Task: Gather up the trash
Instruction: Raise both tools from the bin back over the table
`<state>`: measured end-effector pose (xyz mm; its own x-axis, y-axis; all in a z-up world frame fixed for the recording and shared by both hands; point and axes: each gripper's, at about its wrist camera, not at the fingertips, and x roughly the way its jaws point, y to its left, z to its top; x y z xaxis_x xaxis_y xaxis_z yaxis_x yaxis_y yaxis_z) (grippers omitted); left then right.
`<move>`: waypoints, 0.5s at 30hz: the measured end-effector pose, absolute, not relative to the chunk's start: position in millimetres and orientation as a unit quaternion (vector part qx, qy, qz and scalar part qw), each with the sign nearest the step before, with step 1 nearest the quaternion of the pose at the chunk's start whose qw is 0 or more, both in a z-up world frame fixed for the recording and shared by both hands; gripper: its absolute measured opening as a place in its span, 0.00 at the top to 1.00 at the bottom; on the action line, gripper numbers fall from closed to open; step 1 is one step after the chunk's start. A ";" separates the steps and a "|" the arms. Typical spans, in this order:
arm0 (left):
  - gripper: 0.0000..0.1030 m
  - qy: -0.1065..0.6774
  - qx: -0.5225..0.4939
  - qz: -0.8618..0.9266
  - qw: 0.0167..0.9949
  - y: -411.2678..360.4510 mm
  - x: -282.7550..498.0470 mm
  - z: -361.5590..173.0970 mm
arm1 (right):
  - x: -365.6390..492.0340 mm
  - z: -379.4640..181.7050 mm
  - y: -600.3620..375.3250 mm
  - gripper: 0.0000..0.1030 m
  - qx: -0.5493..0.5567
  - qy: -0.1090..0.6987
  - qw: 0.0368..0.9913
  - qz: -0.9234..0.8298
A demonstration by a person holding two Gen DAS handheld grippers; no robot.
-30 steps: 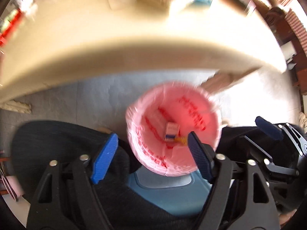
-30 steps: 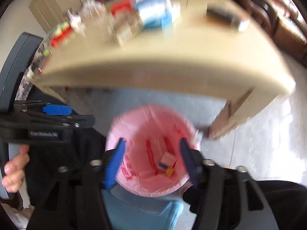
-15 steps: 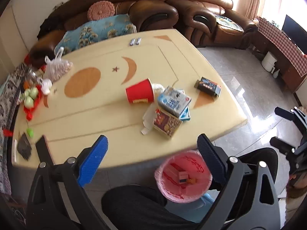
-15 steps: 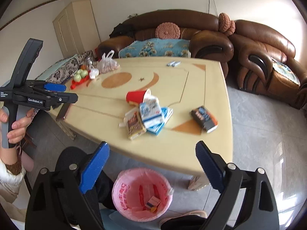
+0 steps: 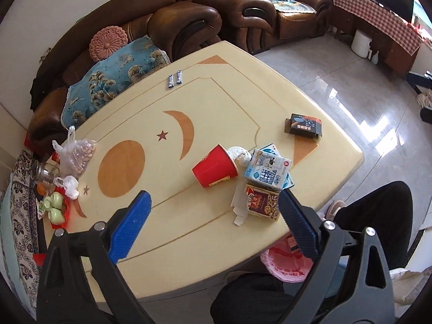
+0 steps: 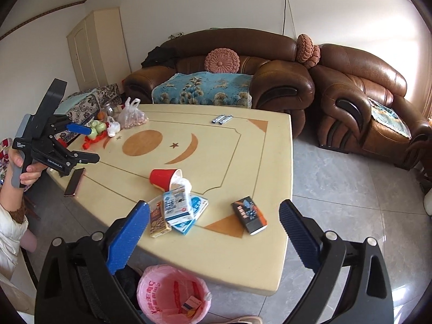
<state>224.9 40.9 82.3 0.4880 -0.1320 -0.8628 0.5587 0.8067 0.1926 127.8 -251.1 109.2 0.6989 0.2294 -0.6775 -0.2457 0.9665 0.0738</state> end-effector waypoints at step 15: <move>0.10 0.498 0.278 -0.217 0.792 18.1 279.5 27.0 | 201.7 53.6 -259.9 0.09 -0.012 0.419 0.899 0.125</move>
<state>279.5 18.1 27.0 0.4101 -0.0681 -0.9095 0.6208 0.7514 0.2236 201.7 -259.9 53.6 0.6176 0.2149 -0.7566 -0.2353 0.9684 0.0830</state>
